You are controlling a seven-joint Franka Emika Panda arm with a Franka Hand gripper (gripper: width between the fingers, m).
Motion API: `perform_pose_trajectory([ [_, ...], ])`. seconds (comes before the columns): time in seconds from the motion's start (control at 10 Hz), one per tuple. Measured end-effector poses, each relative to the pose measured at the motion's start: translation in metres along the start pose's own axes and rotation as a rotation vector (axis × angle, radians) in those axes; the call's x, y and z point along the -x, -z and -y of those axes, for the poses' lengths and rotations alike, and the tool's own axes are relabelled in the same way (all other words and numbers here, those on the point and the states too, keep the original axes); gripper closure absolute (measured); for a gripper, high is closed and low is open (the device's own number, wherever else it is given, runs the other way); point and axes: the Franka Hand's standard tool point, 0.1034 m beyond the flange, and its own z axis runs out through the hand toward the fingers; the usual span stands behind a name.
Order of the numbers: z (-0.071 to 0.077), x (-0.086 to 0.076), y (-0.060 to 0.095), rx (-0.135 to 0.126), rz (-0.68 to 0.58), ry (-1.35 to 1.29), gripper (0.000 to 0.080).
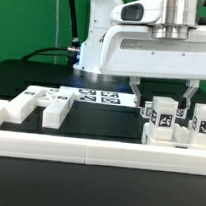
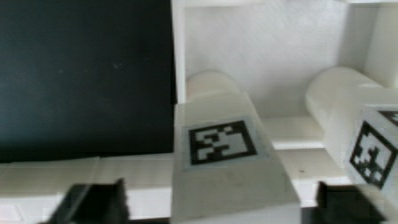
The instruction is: Assemble chair
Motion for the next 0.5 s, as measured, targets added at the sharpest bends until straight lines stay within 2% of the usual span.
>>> perform_pose_trajectory([
  [0.1, 0.0, 0.0, 0.0, 0.0, 0.0, -0.002, 0.0421],
  [0.2, 0.0, 0.0, 0.0, 0.0, 0.0, -0.014, 0.051],
  [0.5, 0.0005, 0.0001, -0.0001, -0.003, 0.0, -0.144, 0.051],
])
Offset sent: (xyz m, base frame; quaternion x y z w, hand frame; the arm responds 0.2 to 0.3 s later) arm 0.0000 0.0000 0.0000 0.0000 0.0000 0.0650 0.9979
